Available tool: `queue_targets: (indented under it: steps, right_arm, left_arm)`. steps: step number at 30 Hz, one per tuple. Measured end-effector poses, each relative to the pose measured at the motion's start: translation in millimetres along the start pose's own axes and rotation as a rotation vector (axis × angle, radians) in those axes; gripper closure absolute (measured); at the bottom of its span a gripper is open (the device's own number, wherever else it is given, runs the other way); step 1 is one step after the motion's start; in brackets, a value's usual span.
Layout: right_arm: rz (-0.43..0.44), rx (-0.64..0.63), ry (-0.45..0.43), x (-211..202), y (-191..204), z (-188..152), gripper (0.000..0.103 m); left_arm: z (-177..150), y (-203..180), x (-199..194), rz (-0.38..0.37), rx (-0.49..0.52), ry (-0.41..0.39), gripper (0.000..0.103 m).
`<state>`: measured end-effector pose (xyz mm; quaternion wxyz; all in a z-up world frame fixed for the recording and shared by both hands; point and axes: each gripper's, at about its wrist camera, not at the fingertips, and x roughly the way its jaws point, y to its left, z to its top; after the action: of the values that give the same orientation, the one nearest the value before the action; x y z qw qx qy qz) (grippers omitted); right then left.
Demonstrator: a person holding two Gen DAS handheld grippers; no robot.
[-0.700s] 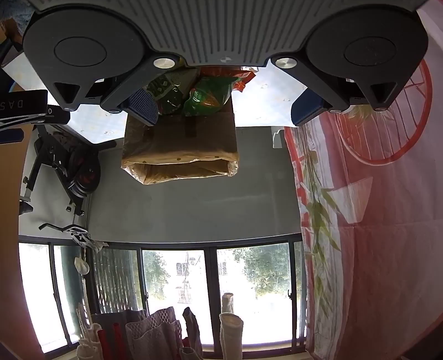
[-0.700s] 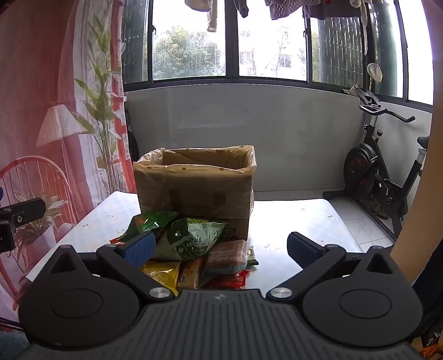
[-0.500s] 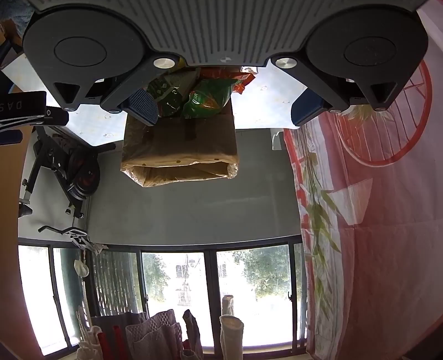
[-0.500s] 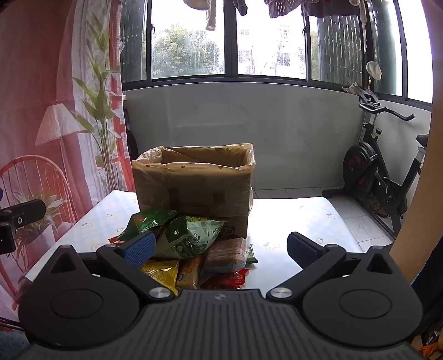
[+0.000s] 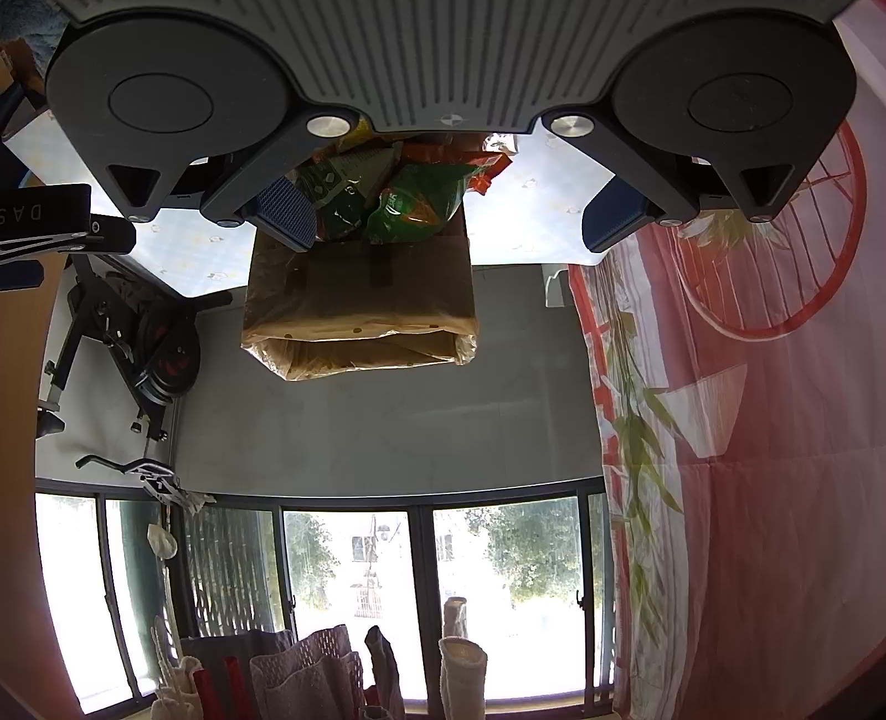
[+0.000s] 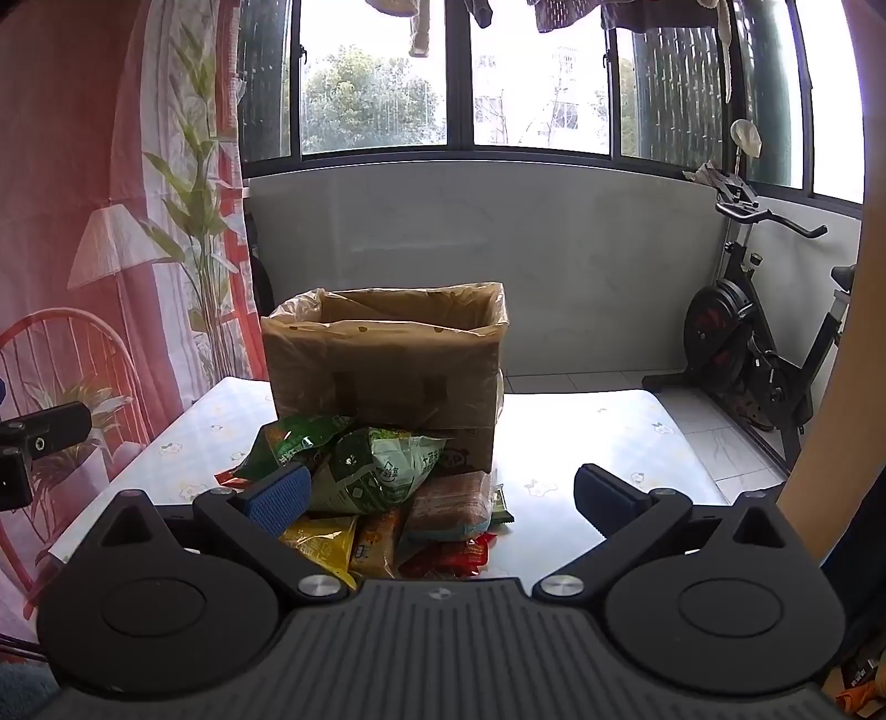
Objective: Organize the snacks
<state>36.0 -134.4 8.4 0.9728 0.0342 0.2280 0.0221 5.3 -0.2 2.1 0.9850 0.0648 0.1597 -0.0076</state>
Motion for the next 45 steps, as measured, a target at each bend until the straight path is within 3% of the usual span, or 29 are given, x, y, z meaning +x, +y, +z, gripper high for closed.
queue_targets:
  steps: [45]
  right_arm:
    - [-0.003, 0.003, 0.006, 1.6, 0.5, 0.4, 0.000]
  left_arm:
    - [-3.3, -2.8, 2.0, -0.002, 0.000, 0.006, 0.000]
